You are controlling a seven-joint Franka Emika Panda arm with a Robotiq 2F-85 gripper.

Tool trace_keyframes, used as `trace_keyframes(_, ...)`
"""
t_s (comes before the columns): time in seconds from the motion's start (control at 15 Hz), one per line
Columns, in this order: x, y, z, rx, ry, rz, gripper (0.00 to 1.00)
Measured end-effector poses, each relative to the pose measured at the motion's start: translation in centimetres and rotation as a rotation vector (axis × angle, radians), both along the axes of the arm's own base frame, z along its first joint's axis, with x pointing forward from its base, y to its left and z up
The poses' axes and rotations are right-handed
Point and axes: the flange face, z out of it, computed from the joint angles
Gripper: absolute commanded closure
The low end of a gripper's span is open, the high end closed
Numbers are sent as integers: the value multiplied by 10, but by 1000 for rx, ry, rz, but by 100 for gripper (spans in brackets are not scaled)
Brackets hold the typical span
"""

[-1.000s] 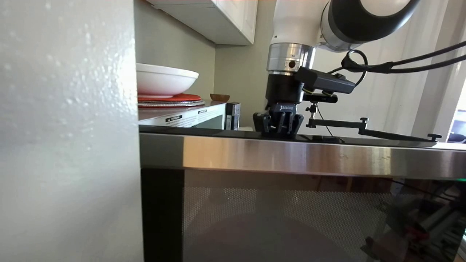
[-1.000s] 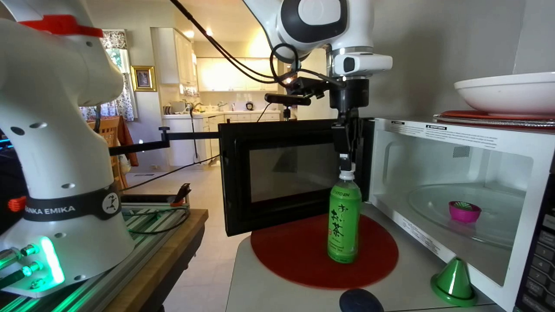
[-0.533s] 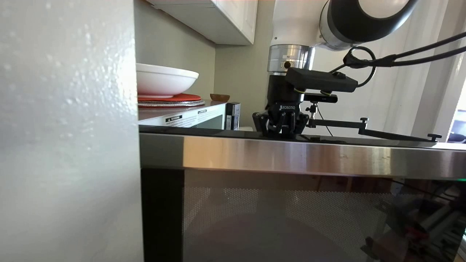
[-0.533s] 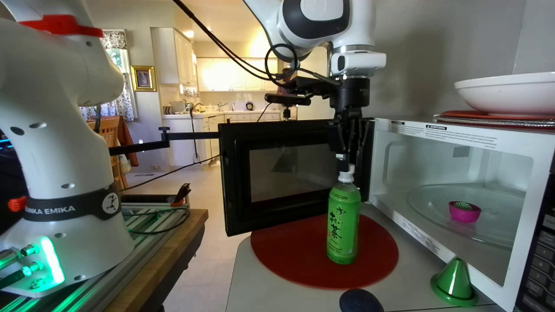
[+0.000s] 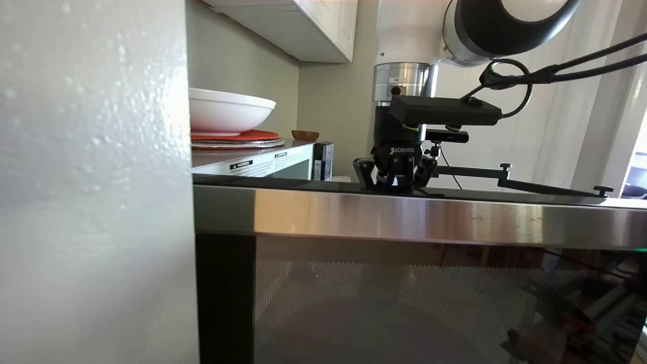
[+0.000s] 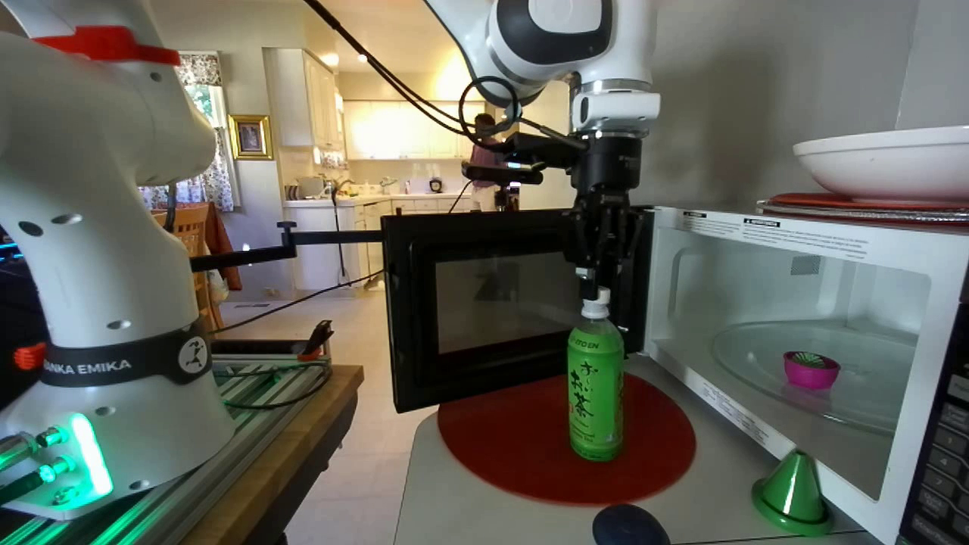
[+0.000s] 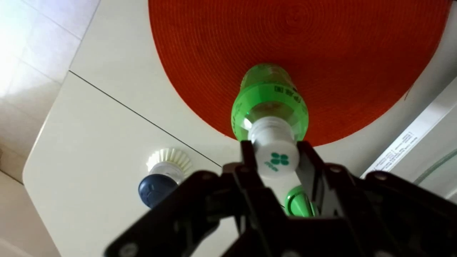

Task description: Pick up the white cap on the right and put it on the green bottle

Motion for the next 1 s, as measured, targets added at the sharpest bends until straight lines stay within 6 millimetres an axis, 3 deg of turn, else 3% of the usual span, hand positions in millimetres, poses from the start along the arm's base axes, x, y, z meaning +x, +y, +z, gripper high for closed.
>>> trace_keyframes(0.33,4,0,-1,-3,-11,-49,92)
trace_keyframes(1.0,22,2,-5,-66,-20,-319,92)
